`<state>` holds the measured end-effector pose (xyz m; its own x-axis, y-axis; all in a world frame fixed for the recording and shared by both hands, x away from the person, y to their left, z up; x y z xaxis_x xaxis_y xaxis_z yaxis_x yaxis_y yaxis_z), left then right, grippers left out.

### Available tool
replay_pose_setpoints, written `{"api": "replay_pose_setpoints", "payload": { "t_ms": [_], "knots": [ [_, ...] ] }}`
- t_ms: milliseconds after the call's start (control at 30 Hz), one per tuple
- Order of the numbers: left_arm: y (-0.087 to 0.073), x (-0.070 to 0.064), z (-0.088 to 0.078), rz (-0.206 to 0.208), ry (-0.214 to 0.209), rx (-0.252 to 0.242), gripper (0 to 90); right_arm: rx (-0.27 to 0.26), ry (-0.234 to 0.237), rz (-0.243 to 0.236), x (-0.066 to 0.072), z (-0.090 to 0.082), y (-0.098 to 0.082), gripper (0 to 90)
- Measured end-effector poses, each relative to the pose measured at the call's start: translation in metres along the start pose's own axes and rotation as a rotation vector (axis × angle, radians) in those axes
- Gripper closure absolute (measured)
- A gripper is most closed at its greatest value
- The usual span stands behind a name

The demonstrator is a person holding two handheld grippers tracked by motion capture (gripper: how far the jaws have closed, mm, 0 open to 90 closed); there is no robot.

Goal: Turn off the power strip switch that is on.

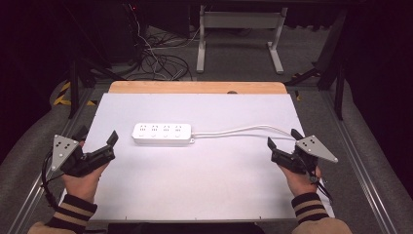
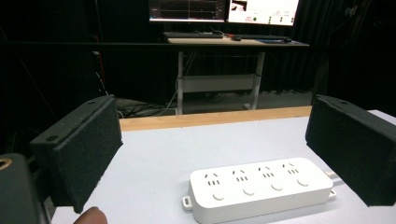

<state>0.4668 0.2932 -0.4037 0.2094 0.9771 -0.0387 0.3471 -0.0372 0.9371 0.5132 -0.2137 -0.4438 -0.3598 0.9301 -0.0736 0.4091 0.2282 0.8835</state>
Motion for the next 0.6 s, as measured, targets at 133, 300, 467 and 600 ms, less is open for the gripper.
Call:
{"api": "replay_pose_setpoints", "payload": {
  "t_ms": [133,300,467,600],
  "knots": [
    [-0.0008,-0.001,0.0014,0.005,-0.004,0.007,4.3,0.002,-0.007,0.004,-0.0015,-0.0006,-0.0001,15.7],
    [-0.0008,-0.0012,0.0023,0.004,-0.006,0.009,4.4,0.001,-0.004,0.0,-0.0006,-0.0006,-0.0005,15.7],
    [-0.0007,-0.0016,0.003,0.003,-0.01,0.01,4.6,0.005,-0.005,0.0,-0.0005,-0.0007,-0.0014,15.8],
    [-0.0013,-0.0018,0.0042,0.002,-0.008,0.017,4.9,0.007,-0.006,0.001,-0.0001,-0.0006,-0.0018,15.8]
  ]
}}
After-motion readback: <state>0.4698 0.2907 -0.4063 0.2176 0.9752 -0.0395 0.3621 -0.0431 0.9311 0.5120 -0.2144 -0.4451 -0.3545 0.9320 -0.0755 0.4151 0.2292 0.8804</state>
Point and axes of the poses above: each handheld gripper's, and its own axes: z roughly forward along the jaws, y roughly out of its top, x roughly to its left, the point moved 9 cm from there along z, roughly forward along the jaws, and after that the axes turned 15 degrees about x, right-handed, at the moved point
